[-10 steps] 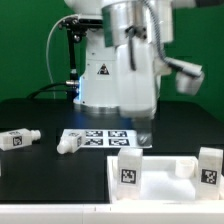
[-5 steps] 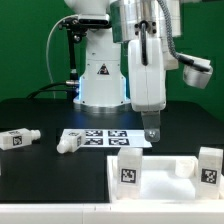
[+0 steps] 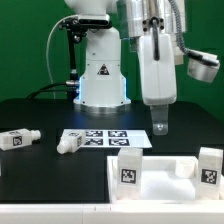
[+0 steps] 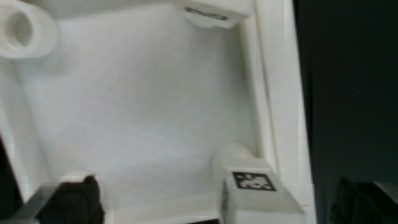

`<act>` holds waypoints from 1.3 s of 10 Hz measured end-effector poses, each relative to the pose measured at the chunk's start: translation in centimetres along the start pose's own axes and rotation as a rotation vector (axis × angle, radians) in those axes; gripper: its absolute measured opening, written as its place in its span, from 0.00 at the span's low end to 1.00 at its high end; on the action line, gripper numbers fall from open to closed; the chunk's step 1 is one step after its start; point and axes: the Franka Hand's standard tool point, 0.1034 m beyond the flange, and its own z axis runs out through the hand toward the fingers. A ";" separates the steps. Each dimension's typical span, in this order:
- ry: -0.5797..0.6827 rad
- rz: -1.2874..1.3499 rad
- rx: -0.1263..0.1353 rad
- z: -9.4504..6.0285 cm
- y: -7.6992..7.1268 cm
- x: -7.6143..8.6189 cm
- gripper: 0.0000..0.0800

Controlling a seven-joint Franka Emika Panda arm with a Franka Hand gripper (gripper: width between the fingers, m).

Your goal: Assemble square table

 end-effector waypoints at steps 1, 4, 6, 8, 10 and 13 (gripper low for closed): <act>0.003 -0.010 -0.018 0.0 1.2 -0.9 0.81; 0.006 0.003 -0.021 0.1 1.4 -1.7 0.81; 0.010 0.004 -0.004 0.4 1.4 -1.4 0.81; 0.045 0.005 0.034 2.7 3.5 0.8 0.81; 0.078 0.008 0.029 5.7 6.2 2.8 0.81; 0.071 0.009 -0.018 7.6 8.3 1.9 0.81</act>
Offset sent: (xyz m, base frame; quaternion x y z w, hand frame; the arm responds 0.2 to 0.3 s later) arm 0.0000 0.0000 0.0000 0.0000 0.0000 0.0000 1.0000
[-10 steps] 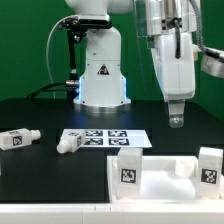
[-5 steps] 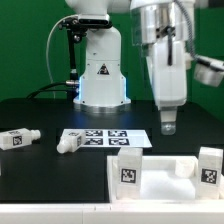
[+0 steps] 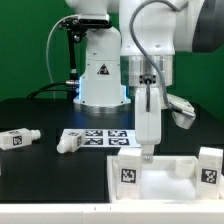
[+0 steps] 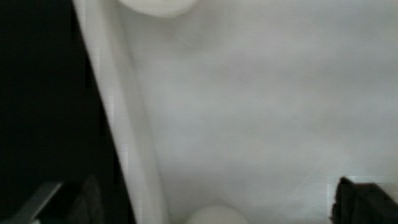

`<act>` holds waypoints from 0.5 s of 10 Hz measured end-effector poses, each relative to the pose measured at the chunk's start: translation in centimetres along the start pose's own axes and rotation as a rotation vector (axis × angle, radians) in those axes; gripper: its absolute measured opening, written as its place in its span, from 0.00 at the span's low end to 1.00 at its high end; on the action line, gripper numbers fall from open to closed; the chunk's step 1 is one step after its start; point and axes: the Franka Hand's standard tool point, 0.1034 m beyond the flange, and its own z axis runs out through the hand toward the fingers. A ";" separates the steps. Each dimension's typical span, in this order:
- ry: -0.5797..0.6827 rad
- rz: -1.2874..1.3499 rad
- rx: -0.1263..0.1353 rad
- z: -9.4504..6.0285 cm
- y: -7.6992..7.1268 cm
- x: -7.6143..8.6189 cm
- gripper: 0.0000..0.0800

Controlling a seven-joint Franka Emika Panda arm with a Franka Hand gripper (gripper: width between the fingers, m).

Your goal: Assemble square table

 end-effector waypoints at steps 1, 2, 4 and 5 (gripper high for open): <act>-0.020 0.000 -0.043 -0.3 0.3 -0.6 0.81; -0.026 0.004 -0.043 -0.5 -0.1 -0.8 0.81; -0.021 0.004 -0.043 -0.3 0.1 -0.6 0.81; -0.018 -0.019 -0.052 -0.2 0.2 -0.8 0.81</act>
Offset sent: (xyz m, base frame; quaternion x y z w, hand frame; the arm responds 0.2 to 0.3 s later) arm 0.0000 0.0000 0.0000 0.0000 0.0000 0.0000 1.0000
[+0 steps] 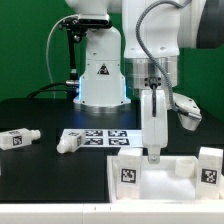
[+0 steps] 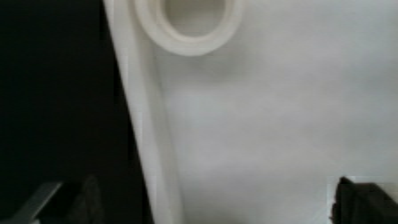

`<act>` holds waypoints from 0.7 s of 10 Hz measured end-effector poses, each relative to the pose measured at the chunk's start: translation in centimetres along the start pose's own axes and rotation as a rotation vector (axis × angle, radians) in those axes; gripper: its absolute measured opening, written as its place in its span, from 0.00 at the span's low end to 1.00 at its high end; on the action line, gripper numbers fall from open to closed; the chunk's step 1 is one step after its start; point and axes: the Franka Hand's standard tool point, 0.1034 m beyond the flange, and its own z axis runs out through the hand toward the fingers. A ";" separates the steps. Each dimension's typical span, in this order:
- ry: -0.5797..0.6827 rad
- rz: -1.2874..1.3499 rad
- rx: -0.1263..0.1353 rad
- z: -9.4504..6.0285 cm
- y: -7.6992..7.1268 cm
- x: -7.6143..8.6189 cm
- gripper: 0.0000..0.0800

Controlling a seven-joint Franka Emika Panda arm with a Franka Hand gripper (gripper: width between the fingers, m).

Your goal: Assemble square table

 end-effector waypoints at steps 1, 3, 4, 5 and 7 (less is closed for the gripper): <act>0.009 -0.049 -0.016 0.2 0.5 -0.6 0.81; 0.031 -0.035 0.020 1.6 1.5 -0.4 0.81; 0.044 -0.033 0.034 2.3 1.5 -0.2 0.81; 0.052 -0.036 0.032 2.8 1.7 -0.1 0.81; 0.070 -0.034 0.040 3.6 1.9 0.1 0.81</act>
Offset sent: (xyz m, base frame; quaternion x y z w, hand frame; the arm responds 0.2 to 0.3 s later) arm -0.0072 0.0000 -0.0281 0.0661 0.0103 0.0361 0.9971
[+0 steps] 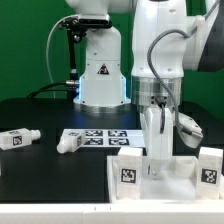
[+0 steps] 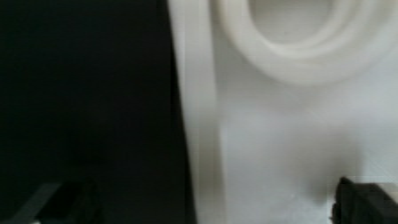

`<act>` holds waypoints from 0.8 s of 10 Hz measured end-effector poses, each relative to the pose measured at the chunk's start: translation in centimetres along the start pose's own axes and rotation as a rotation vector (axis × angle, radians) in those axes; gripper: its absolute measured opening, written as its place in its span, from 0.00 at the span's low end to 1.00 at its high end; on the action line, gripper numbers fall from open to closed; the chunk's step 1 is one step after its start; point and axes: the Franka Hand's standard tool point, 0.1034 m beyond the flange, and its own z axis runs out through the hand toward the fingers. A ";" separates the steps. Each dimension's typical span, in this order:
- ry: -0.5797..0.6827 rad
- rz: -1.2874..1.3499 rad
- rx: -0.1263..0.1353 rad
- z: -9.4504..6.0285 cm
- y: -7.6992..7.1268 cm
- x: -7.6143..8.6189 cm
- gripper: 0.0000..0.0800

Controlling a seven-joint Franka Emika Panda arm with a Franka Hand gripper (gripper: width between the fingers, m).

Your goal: Assemble square table

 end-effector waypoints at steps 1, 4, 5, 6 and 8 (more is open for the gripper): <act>0.001 -0.003 -0.002 0.1 0.1 -0.2 0.81; 0.002 -0.008 -0.002 0.1 0.1 -0.1 0.70; 0.002 -0.008 -0.002 0.2 0.1 -0.1 0.43; 0.002 -0.008 -0.003 0.2 0.1 -0.1 0.21; 0.002 -0.020 -0.004 0.2 0.2 -0.2 0.07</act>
Offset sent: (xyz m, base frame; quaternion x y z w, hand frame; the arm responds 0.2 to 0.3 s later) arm 0.0000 0.0000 0.0000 0.0000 0.0000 0.0000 1.0000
